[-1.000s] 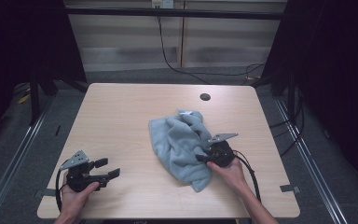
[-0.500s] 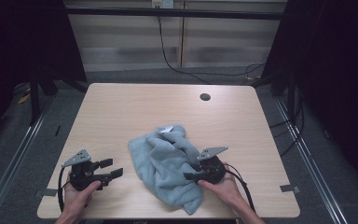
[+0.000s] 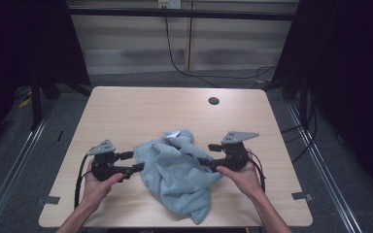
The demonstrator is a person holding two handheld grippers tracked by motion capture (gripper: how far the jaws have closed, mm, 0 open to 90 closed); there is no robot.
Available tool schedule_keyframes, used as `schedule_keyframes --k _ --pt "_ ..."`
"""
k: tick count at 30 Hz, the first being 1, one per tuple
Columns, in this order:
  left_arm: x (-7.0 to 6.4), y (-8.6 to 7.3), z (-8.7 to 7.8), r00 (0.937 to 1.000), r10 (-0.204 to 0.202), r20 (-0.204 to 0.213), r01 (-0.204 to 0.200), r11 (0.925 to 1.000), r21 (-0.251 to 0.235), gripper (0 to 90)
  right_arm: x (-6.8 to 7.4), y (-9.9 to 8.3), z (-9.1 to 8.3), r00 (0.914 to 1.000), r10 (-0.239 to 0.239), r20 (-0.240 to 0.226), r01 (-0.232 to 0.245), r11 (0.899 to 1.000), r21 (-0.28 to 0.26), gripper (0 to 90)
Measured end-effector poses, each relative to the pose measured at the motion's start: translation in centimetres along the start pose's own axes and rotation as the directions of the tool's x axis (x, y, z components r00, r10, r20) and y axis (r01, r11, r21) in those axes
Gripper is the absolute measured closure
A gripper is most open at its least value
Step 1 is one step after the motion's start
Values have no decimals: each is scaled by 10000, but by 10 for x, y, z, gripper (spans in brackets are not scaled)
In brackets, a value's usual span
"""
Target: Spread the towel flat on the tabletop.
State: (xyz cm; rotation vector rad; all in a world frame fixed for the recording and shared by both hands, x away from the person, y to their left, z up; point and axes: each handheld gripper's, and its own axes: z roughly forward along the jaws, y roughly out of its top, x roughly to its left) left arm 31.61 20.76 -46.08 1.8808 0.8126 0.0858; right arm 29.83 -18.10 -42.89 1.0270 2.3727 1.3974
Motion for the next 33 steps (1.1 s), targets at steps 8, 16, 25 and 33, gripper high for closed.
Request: schedule_keyframes --k 8,16,25,33 --pt "-3 9 37 9995 81 316 -89 9996 255 257 -6 22 29 9957 65 -922 -77 9999 -123 310" --pt "-5 7 63 9967 274 761 -312 9983 491 531 -13 20 55 9860 661 -1528 -625 9976 282 698" --pt "-14 25 40 9944 788 701 -778 9968 -172 813 -28 33 25 9956 781 -516 -798 9963 -307 850" --pt "0 58 3 9982 594 124 -574 9906 -1245 829 -56 56 -23 9884 1210 914 -1103 9873 -1148 853"
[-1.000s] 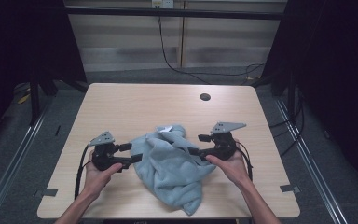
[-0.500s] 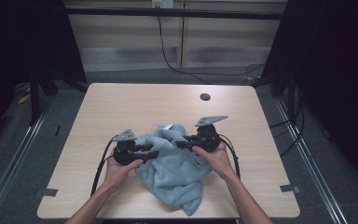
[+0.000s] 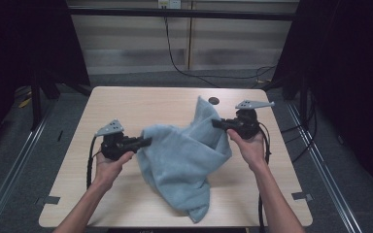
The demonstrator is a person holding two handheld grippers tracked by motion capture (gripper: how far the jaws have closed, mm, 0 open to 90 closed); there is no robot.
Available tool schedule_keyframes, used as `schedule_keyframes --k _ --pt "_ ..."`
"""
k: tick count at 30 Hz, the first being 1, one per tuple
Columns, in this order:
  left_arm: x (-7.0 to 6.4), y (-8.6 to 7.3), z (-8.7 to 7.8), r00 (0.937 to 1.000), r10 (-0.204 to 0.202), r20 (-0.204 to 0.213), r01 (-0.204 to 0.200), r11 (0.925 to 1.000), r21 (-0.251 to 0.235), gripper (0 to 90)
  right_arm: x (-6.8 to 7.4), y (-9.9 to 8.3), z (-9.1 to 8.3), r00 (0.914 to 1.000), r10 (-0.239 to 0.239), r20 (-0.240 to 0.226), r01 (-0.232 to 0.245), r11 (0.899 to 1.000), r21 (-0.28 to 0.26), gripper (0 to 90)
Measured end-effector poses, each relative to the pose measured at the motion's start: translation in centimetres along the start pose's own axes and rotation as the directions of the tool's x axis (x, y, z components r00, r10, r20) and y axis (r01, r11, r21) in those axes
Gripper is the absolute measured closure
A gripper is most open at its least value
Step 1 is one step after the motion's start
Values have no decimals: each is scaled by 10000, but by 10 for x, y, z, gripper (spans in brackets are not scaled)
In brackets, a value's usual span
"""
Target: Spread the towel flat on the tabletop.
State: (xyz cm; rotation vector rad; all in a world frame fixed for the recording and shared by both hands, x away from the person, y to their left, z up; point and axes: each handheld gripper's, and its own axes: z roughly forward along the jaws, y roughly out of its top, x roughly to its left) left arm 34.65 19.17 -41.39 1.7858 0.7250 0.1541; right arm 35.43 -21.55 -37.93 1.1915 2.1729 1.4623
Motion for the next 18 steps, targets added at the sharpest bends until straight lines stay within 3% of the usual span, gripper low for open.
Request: schedule_keyframes --k 1,5,7,9,10,11,13,14,15,17,18 --pt "0 0 0 10000 0 0 0 10000 0 832 -3 5 -3 9999 32 132 -31 10000 -70 853" --pt "3 28 -18 9991 100 -411 -128 9976 -681 835 -10 24 -8 9987 91 507 -72 9992 -384 854" --pt "3 50 -30 9991 -9 -423 -50 9902 -1394 838 -13 49 -7 9971 38 762 8 9982 -602 854" --pt "1 57 -35 9987 124 -495 -198 9883 -1515 838 -14 59 -6 9962 -15 872 71 9979 -645 854" --pt "-7 71 -46 9983 384 -443 -462 9808 -1895 838 -13 79 -6 9976 94 685 -22 9944 -1053 854" --pt "-7 71 -46 9983 384 -443 -462 9808 -1895 838 -11 89 -6 9980 94 621 -15 9920 -1263 854" --pt "-19 89 -61 9940 921 -587 -1029 9700 -2204 838 -7 108 -6 9961 -254 840 364 9906 -1319 854" --pt "-19 89 -61 9940 921 -587 -1029 9700 -2204 838 -5 117 -6 9956 -320 884 444 9888 -1424 854" --pt "-22 95 -67 9932 1001 -602 -1117 9649 -2378 838 -5 117 -6 9956 -320 884 444 9888 -1424 854" --pt "-34 107 -84 9890 1260 -779 -1431 9486 -2821 839 -1 140 -10 9970 -360 680 495 9767 -2088 854" --pt "-34 107 -84 9890 1260 -779 -1431 9486 -2821 839 0 145 -11 9976 -408 553 528 9704 -2355 854"
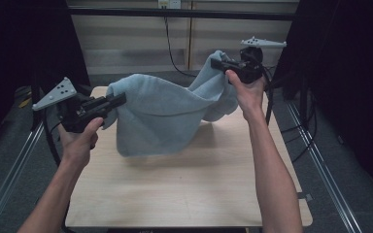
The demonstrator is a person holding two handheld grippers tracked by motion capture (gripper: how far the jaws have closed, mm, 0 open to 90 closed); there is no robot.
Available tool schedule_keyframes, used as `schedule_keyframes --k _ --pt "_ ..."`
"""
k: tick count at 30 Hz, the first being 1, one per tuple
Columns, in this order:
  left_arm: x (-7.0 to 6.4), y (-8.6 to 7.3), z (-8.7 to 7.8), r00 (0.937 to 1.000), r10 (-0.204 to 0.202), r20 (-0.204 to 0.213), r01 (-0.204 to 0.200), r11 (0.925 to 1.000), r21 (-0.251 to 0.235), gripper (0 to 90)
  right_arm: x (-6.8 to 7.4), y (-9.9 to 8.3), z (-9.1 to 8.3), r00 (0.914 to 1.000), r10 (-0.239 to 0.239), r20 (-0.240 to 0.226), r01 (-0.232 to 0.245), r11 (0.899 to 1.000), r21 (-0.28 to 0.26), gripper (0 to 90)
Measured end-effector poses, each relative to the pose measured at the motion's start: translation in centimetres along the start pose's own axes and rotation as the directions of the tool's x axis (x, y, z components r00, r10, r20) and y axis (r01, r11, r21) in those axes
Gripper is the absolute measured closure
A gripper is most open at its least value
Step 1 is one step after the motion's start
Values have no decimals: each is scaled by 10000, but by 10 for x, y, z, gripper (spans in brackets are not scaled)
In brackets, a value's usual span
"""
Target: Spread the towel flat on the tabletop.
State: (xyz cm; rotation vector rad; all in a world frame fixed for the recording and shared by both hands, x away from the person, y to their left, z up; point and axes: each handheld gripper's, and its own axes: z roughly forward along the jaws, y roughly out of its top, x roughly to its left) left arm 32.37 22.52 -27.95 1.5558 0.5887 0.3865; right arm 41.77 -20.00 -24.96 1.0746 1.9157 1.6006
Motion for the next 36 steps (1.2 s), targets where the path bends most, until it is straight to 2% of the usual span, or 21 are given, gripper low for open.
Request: schedule_keyframes --k 2,4,6,8,9,10,12,13,14,15,16,17,22,25,28,31,32,33,34,35,36 --pt "-14 2 -7 9985 392 371 -393 9992 16 839 2 1 2 9999 -23 -125 22 9999 -128 854" --pt "-18 -2 -7 9976 357 592 -361 9993 56 838 2 -4 4 9999 -135 -16 135 9999 55 854" --pt "-26 -16 -3 9948 412 931 -444 9985 328 837 -3 -34 7 10000 -8 52 5 9986 521 854" --pt "-31 -36 3 9923 162 1230 -244 9976 653 837 -7 -47 7 9999 110 43 -113 9974 712 854" --pt "-33 -46 6 9901 51 1404 -194 9947 1008 836 -12 -75 3 9996 267 76 -274 9942 1039 854" --pt "-36 -57 9 9873 -116 1586 -85 9921 1252 836 -12 -75 3 9996 267 76 -274 9942 1039 854" --pt "-42 -92 15 9752 -700 2099 261 9784 2048 832 -15 -113 -8 9986 521 -1 -516 9886 1413 852" --pt "-42 -92 15 9752 -700 2099 261 9784 2048 830 -15 -113 -8 9986 521 -1 -516 9886 1413 852" --pt "-45 -103 17 9700 -950 2237 411 9712 2346 827 -14 -134 -18 9984 562 -20 -551 9838 1704 847" --pt "-50 -123 22 9647 -1039 2421 268 9528 3023 821 -14 -144 -23 9987 484 136 -501 9816 1842 844" --pt "-50 -123 22 9647 -1039 2421 268 9528 3023 812 -14 -154 -28 9983 476 330 -532 9790 1966 844" --pt "-55 -139 28 9634 -1106 2442 129 9290 3698 788 -15 -164 -33 9982 471 384 -543 9750 2156 837" --pt "-58 -157 30 9501 -1565 2697 418 9210 3872 635 -25 -209 -50 9942 550 923 -812 9472 3102 728" --pt "-56 -158 24 9542 -1591 2532 508 9207 3870 555 -28 -219 -55 9924 652 1048 -968 9379 3331 644" --pt "-45 -155 8 9637 -1644 2102 827 9330 3502 452 -22 -221 -79 9870 708 1440 -1137 9416 3169 495" --pt "-33 -156 1 9705 -1728 1682 1079 9349 3382 448 -14 -221 -91 9858 607 1563 -1068 9460 3060 465" --pt "-19 -161 -3 9812 -1675 959 1266 9334 3357 456 -2 -225 -100 9874 578 1471 -999 9494 2979 451" --pt "-19 -161 -3 9812 -1675 959 1266 9334 3357 467 4 -228 -102 9897 589 1305 -956 9505 2957 455" --pt "-11 -166 -4 9814 -1812 629 1484 9253 3489 476 11 -232 -102 9920 550 1138 -878 9473 3080 463" --pt "4 -177 -3 9812 -1924 -160 1851 9137 3618 478 18 -237 -101 9946 481 918 -755 9433 3233 474" --pt "4 -177 -3 9812 -1924 -160 1851 9137 3618 478 24 -241 -99 9969 429 656 -625 9399 3357 480"
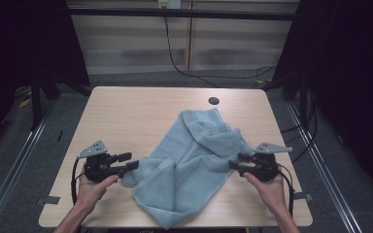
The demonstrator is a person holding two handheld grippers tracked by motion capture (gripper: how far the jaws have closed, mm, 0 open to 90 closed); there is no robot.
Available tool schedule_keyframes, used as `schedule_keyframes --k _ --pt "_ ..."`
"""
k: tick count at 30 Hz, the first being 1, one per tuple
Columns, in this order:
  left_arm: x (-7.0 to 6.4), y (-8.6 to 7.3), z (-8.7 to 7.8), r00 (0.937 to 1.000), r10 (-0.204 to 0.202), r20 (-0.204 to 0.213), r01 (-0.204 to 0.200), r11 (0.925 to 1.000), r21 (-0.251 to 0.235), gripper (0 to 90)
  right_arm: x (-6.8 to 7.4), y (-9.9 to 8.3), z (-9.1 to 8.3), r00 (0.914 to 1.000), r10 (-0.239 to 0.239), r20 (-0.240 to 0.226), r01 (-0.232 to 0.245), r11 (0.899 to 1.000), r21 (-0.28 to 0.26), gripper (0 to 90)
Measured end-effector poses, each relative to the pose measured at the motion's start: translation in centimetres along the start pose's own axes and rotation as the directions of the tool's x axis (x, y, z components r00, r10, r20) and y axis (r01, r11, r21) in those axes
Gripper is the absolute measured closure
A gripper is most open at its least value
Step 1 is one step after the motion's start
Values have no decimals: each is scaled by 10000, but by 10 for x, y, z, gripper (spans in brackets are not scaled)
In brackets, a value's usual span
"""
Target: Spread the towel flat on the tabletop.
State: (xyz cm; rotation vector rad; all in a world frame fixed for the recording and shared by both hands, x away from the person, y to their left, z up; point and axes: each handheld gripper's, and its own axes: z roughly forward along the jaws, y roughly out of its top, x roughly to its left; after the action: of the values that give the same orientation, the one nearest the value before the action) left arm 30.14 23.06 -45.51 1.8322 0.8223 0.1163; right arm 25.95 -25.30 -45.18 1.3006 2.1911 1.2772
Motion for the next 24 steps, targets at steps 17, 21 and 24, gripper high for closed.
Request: schedule_keyframes --k 17,21,24 --pt "6 -19 39 9969 708 350 -766 9747 2099 735 66 -17 47 9561 -1153 -2695 1545 9795 1290 448" --pt "6 -21 38 9973 626 377 -693 9738 2164 747 70 -21 56 9517 -1525 -2665 2008 9657 1645 477" --pt "5 -24 36 9975 632 317 -687 9731 2201 747 67 -27 64 9591 -1709 -2255 2195 9522 2122 478"
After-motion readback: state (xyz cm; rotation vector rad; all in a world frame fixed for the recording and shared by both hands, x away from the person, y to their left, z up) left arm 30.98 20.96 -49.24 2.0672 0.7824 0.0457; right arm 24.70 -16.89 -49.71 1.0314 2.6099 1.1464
